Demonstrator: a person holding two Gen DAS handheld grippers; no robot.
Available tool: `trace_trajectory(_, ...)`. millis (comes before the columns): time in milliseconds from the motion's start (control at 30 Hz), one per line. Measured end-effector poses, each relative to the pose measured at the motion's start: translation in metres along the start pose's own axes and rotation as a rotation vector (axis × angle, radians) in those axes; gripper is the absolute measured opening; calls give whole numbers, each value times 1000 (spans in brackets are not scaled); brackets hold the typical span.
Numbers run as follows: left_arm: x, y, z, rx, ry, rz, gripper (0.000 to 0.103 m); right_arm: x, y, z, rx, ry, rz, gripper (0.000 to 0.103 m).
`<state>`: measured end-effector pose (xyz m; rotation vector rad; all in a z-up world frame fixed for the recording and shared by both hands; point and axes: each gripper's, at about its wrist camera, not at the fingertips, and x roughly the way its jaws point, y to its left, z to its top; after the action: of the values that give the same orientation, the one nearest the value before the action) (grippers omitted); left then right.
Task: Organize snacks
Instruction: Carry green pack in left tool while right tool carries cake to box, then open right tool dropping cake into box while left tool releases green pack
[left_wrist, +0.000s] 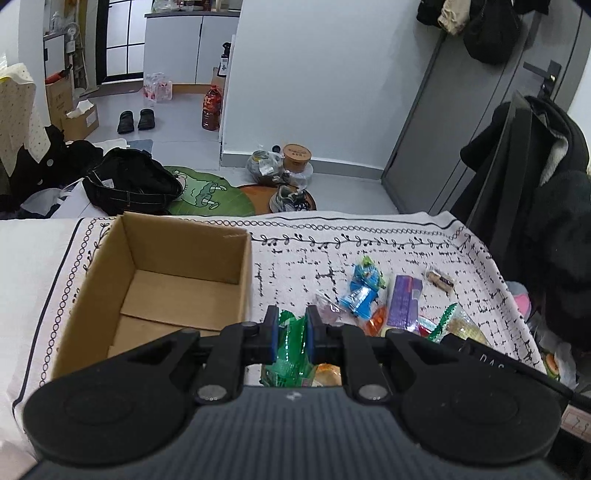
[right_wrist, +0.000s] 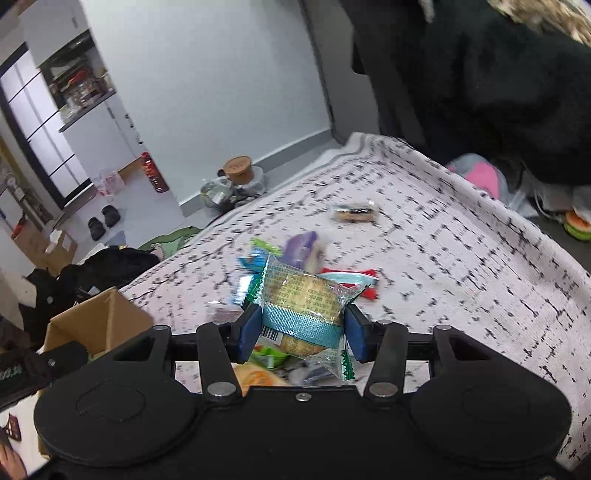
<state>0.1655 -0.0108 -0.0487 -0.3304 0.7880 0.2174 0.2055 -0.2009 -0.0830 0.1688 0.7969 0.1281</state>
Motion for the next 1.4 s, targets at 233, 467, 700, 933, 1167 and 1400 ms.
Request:
trace_trajectory(233,-4,33,12,-52,-37,-10,13,-7,47,2,-81,-17,53,48)
trace_trajectory(467,8,66,31,-92,-57,-48,14,-4,89,-1,-148,-24,54,48)
trace_trajectory(700,22,103,49,-143,-58,-86,14,9,127,-6,-196,-10,56,48)
trace_trajectory(933,40,134,46,-191,-35,-113,14,31,157,-15,-231,18,39,48)
trace_trajectory(1167,55,159,40,-227,-20,-124,14,46,185,-24,-267,41,51,48)
trace_trajectory(1400,62,177,38,-260,-33,-103,17,55,201,-24,-263,67,87,51)
